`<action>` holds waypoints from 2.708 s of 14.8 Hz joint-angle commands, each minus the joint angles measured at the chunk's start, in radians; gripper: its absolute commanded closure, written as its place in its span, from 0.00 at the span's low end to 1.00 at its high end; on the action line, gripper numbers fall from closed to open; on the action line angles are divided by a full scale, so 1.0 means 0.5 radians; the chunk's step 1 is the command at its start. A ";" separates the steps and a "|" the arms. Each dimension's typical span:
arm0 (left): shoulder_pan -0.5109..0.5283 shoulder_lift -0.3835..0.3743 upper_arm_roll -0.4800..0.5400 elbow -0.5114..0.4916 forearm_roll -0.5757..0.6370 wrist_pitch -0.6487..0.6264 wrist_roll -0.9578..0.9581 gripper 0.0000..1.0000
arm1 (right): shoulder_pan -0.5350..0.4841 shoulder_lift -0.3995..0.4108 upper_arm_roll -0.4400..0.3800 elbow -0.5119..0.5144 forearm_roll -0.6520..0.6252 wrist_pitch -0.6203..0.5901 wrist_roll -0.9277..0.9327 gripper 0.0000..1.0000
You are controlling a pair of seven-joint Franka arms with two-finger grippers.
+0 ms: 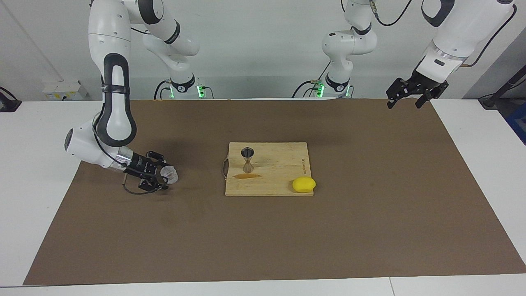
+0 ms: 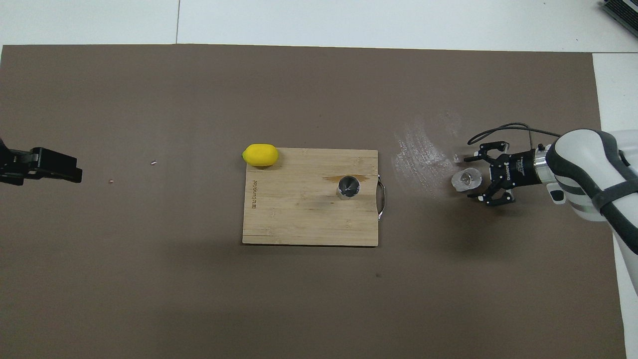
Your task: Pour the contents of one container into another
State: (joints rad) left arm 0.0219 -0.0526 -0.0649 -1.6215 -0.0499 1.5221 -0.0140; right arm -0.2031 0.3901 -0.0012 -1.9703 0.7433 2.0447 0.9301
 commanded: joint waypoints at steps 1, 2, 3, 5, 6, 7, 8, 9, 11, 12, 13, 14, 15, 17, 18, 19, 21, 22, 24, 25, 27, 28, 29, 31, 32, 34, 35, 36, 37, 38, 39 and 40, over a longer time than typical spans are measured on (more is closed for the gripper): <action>0.024 -0.033 -0.021 -0.021 0.026 -0.019 0.016 0.00 | -0.054 -0.059 0.008 -0.020 -0.126 -0.003 -0.090 0.00; 0.024 -0.033 -0.021 -0.021 0.026 -0.019 0.013 0.00 | -0.054 -0.102 0.008 -0.011 -0.301 -0.003 -0.090 0.00; 0.024 -0.033 -0.021 -0.021 0.026 -0.019 0.016 0.00 | -0.054 -0.139 0.008 -0.008 -0.430 -0.003 -0.096 0.00; 0.024 -0.030 -0.021 -0.021 0.026 -0.019 0.013 0.00 | -0.027 -0.221 0.018 -0.002 -0.630 -0.003 -0.154 0.00; 0.024 -0.033 -0.021 -0.021 0.026 -0.019 0.013 0.00 | -0.008 -0.280 0.030 0.001 -0.725 -0.003 -0.242 0.00; 0.024 -0.033 -0.021 -0.021 0.026 -0.019 0.013 0.00 | 0.031 -0.320 0.030 0.017 -0.796 -0.003 -0.362 0.00; 0.024 -0.033 -0.021 -0.021 0.026 -0.019 0.013 0.00 | 0.062 -0.338 0.030 0.041 -0.824 -0.003 -0.478 0.00; 0.024 -0.033 -0.021 -0.021 0.026 -0.019 0.013 0.00 | 0.075 -0.335 0.033 0.069 -0.830 -0.006 -0.589 0.00; 0.024 -0.033 -0.021 -0.021 0.026 -0.019 0.013 0.00 | 0.145 -0.348 0.039 0.072 -0.839 -0.009 -0.807 0.00; 0.024 -0.033 -0.021 -0.021 0.026 -0.019 0.013 0.00 | 0.164 -0.357 0.039 0.075 -0.870 -0.024 -0.896 0.00; 0.024 -0.033 -0.021 -0.021 0.026 -0.019 0.013 0.00 | 0.182 -0.378 0.045 0.075 -0.946 -0.030 -0.964 0.00; 0.024 -0.033 -0.021 -0.021 0.026 -0.019 0.013 0.00 | 0.240 -0.400 0.045 0.072 -1.050 -0.030 -1.037 0.00; 0.024 -0.033 -0.021 -0.021 0.026 -0.019 0.013 0.00 | 0.283 -0.415 0.045 0.075 -1.151 -0.027 -1.114 0.00; 0.024 -0.033 -0.024 -0.021 0.026 -0.019 0.013 0.00 | 0.396 -0.461 0.045 0.084 -1.396 -0.015 -1.206 0.00; 0.024 -0.033 -0.021 -0.021 0.026 -0.019 0.013 0.00 | 0.418 -0.495 0.045 0.084 -1.498 -0.021 -1.216 0.00; 0.024 -0.033 -0.021 -0.021 0.026 -0.019 0.013 0.00 | 0.424 -0.543 0.045 0.081 -1.538 -0.036 -1.240 0.00; 0.024 -0.033 -0.021 -0.021 0.026 -0.019 0.013 0.00 | 0.431 -0.632 0.045 0.081 -1.542 -0.067 -1.314 0.00; 0.024 -0.033 -0.021 -0.021 0.026 -0.019 0.013 0.00 | 0.428 -0.685 0.045 0.081 -1.542 -0.107 -1.405 0.00; 0.024 -0.033 -0.021 -0.021 0.026 -0.019 0.013 0.00 | 0.415 -0.816 0.042 0.096 -1.536 -0.223 -1.617 0.00; 0.024 -0.033 -0.021 -0.021 0.026 -0.019 0.013 0.00 | 0.409 -0.850 0.033 0.154 -1.533 -0.281 -1.633 0.00; 0.024 -0.030 -0.021 -0.021 0.026 -0.019 0.013 0.00 | 0.391 -0.826 0.021 0.426 -1.511 -0.541 -1.645 0.00; 0.024 -0.033 -0.021 -0.021 0.026 -0.019 0.013 0.00 | 0.363 -0.817 0.018 0.577 -1.508 -0.692 -1.648 0.00; 0.024 -0.033 -0.021 -0.021 0.026 -0.019 0.013 0.00 | 0.357 -0.808 0.018 0.690 -1.508 -0.799 -1.648 0.00; 0.024 -0.033 -0.021 -0.021 0.026 -0.019 0.016 0.00 | 0.342 -0.686 0.018 0.975 -1.496 -1.042 -1.648 0.00; 0.024 -0.033 -0.021 -0.021 0.026 -0.019 0.013 0.00 | 0.314 -0.621 0.021 1.095 -1.499 -1.125 -1.645 0.00; 0.024 -0.033 -0.021 -0.021 0.026 -0.019 0.013 0.00 | 0.293 -0.605 0.021 1.124 -1.499 -1.162 -1.648 0.00; 0.024 -0.033 -0.021 -0.021 0.026 -0.019 0.013 0.00 | 0.265 -0.627 0.018 1.070 -1.481 -1.184 -1.645 0.00; 0.024 -0.033 -0.021 -0.021 0.026 -0.019 0.013 0.00 | 0.253 -0.660 0.021 1.005 -1.441 -1.211 -1.633 0.00; 0.024 -0.033 -0.021 -0.021 0.026 -0.019 0.013 0.00 | 0.250 -0.688 0.018 0.965 -1.431 -1.233 -1.648 0.00; 0.024 -0.033 -0.021 -0.021 0.026 -0.019 0.013 0.00 | 0.256 -0.700 0.021 0.934 -1.431 -1.257 -1.648 0.00; 0.024 -0.033 -0.021 -0.021 0.026 -0.019 0.013 0.00 | 0.265 -0.728 0.021 0.891 -1.434 -1.264 -1.648 0.00; 0.024 -0.033 -0.021 -0.021 0.026 -0.019 0.013 0.00 | 0.268 -0.761 0.030 0.827 -1.434 -1.258 -1.645 0.00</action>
State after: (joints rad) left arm 0.0219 -0.0526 -0.0650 -1.6215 -0.0499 1.5220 -0.0140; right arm -0.0614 0.0571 0.0025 -1.4879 0.0067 1.4171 0.1304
